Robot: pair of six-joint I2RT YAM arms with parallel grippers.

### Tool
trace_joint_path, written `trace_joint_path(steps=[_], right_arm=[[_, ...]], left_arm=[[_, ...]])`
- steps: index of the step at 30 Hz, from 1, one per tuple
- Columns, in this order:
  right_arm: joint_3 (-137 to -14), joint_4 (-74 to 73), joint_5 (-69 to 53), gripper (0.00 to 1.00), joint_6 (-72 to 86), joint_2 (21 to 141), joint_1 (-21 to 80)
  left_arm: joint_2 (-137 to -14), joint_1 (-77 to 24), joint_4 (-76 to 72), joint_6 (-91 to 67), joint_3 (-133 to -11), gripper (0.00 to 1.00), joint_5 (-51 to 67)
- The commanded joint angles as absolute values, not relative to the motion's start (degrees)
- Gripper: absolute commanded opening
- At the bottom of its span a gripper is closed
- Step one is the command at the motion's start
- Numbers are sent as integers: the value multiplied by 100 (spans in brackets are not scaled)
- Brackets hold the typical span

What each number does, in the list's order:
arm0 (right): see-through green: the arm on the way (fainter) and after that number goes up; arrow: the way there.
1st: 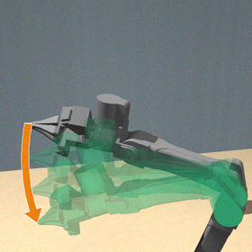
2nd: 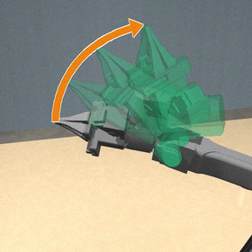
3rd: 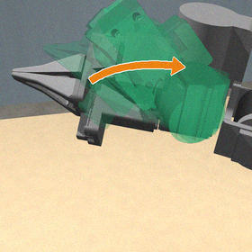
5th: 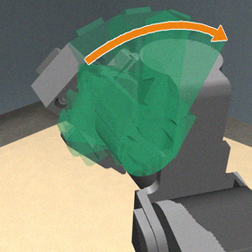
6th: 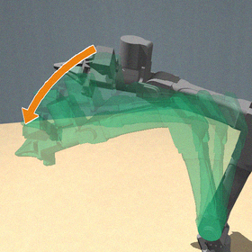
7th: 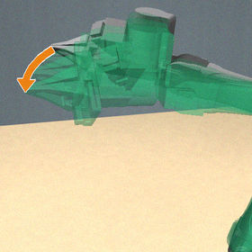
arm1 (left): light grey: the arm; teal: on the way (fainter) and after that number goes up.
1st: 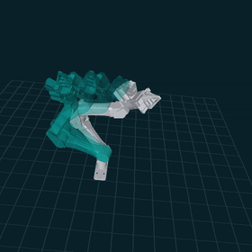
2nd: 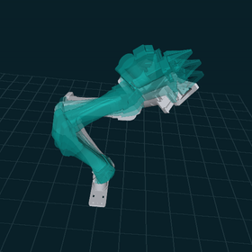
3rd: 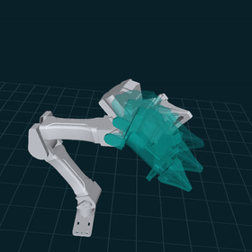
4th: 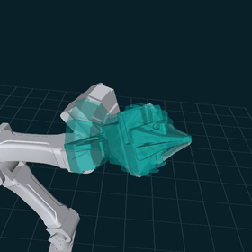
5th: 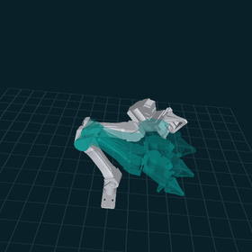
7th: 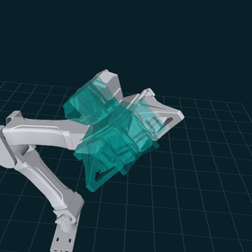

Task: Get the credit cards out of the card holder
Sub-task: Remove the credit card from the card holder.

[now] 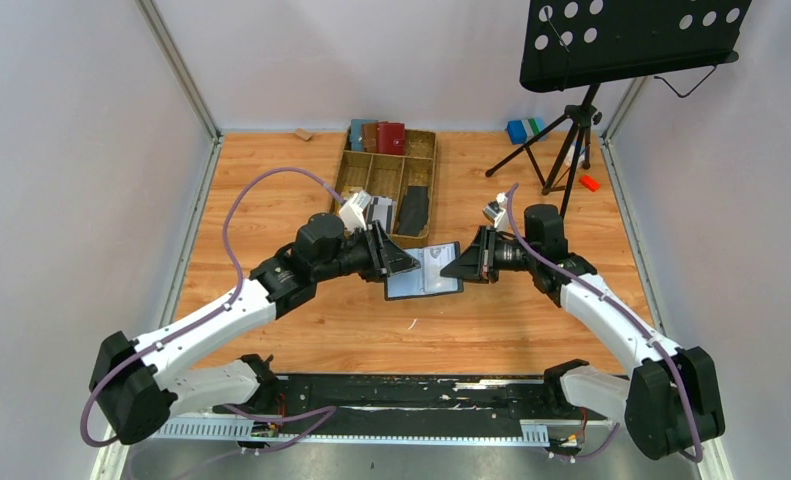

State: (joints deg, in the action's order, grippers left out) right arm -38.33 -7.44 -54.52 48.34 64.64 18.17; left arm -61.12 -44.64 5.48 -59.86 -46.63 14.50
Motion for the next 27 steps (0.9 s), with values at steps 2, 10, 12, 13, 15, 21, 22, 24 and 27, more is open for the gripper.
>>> trace_joint_path(steps=[2, 10, 12, 13, 15, 21, 22, 24, 27], right_arm=[[-4064, -51, -5943, 0, 4914, 6166, 1862], [-3864, 647, -6067, 0, 5370, 5964, 1881], [-3835, 828, -6110, 0, 5497, 5963, 1885], [-3831, 877, -6116, 0, 5535, 5967, 1888], [-3840, 913, -6126, 0, 5564, 5979, 1898], [-3849, 875, -6042, 0, 5563, 6027, 1898], [-3850, 874, -6031, 0, 5561, 6031, 1898], [-3859, 855, -6024, 0, 5546, 6050, 1898], [-3870, 776, -5989, 0, 5504, 6059, 1894]], left_arm=[[-6412, -4491, -900, -6455, -4519, 37, 2083], [-6566, -4491, -922, -6562, -4506, 37, 2169], [-6574, -4491, -935, -6596, -4477, 37, 2200], [-6579, -4490, -933, -6619, -4470, 37, 2213], [-6587, -4492, -941, -6627, -4456, 37, 2243], [-6504, -4491, -320, -6484, -4483, 35, 1934], [-6503, -4490, -287, -6464, -4475, 36, 1911], [-6529, -4491, -270, -6468, -4478, 36, 1947], [-6591, -4491, -175, -6453, -4523, 35, 1964]])
